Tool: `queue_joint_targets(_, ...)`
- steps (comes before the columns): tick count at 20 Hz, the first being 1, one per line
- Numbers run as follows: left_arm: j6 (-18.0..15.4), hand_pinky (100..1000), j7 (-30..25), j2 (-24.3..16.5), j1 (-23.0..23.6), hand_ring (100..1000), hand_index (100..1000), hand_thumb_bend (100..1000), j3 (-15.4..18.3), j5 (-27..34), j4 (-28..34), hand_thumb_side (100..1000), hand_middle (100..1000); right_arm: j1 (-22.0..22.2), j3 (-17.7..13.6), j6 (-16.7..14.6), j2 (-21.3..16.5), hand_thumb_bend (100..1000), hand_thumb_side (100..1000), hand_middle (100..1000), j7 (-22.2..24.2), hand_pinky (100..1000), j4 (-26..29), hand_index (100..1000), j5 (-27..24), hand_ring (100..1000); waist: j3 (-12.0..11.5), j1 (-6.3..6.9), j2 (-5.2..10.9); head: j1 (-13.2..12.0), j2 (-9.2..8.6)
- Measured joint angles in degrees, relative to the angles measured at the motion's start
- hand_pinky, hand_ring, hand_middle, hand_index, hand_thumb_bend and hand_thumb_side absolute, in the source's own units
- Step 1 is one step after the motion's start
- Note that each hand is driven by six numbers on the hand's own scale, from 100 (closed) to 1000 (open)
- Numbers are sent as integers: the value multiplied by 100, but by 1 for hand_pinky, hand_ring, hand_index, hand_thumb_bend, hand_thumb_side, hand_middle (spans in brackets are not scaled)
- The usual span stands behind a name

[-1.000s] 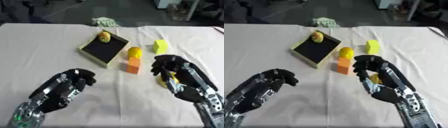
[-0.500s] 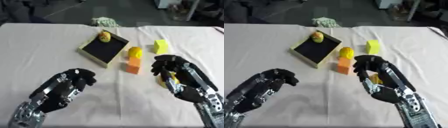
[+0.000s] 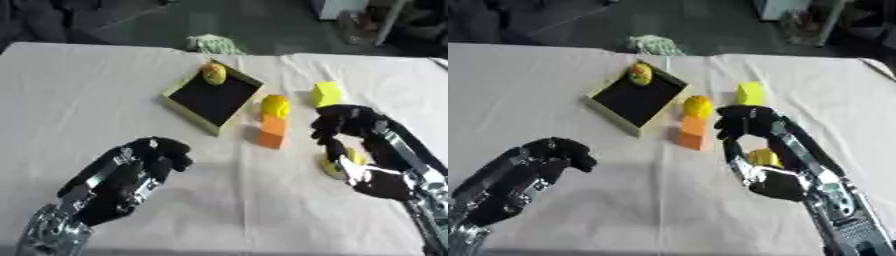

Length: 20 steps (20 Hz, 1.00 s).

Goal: Pick up objects on the table and place them in the box.

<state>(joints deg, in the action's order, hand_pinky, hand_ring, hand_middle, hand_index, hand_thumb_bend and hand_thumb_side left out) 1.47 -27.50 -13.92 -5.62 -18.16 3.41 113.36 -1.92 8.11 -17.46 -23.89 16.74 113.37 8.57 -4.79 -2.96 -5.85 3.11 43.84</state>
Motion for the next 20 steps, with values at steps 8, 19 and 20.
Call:
queue_joint_targets(8, 30, 746, 5, -38, 11, 745, 786, 100, 0, -25, 0, 631, 621, 93, -78, -64, -1106, 100, 199, 779, 68, 663, -147, 918, 654, 776, -42, -56, 28, 4, 0)
queue_joint_targets(19, 34, 745, 10, -70, 42, 747, 786, 100, 0, -43, 0, 634, 621, 18, -68, -101, -1625, 100, 478, 832, 263, 721, -1055, 952, 1555, 831, -83, -56, 51, 17, 0)
queue_joint_targets(20, 34, 745, 10, -70, 42, 747, 786, 100, 0, -43, 0, 634, 622, -9, -68, -97, -1625, 100, 502, 842, 267, 731, -1177, 959, 1640, 839, -84, -56, 51, 26, 0)
